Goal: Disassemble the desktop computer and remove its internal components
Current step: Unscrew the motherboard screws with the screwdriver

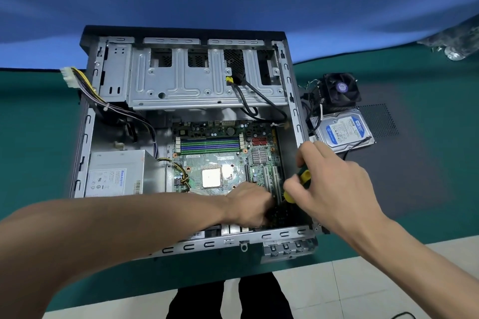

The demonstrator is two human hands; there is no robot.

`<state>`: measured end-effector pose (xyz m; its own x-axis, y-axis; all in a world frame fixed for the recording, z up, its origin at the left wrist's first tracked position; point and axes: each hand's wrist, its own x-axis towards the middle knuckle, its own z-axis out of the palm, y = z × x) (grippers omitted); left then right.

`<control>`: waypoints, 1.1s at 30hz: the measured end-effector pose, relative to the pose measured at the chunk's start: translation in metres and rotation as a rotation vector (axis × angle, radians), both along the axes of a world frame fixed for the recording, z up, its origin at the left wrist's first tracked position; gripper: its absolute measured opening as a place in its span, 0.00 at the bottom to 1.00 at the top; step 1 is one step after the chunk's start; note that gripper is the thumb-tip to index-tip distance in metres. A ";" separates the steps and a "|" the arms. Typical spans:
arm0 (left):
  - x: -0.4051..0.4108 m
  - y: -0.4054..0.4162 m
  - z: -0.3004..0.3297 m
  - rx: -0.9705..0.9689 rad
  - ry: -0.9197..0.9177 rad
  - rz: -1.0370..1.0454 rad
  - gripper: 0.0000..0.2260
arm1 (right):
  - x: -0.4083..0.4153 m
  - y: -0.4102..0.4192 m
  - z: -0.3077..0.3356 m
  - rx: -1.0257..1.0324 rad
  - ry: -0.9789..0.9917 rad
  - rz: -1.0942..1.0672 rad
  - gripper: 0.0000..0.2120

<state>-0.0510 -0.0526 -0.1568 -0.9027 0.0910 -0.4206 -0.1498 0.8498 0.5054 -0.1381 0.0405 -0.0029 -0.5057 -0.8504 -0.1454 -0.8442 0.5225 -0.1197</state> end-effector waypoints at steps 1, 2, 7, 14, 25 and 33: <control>0.000 0.000 0.000 0.001 -0.005 -0.001 0.05 | 0.000 0.000 0.000 0.004 0.015 0.004 0.12; 0.000 0.000 0.000 0.004 -0.009 -0.002 0.05 | 0.000 0.000 0.001 0.013 0.035 0.009 0.13; -0.002 0.000 0.002 0.041 -0.072 -0.003 0.10 | -0.006 -0.001 0.005 0.081 0.054 0.100 0.10; 0.009 -0.034 0.010 0.173 -0.132 0.198 0.05 | -0.028 -0.006 0.017 0.364 -0.161 0.291 0.13; 0.039 -0.067 0.086 0.384 0.006 0.716 0.05 | -0.018 -0.013 0.012 0.455 0.072 0.273 0.19; 0.034 -0.059 0.140 0.601 0.138 1.111 0.08 | -0.052 0.005 -0.011 -0.208 -0.760 -0.243 0.11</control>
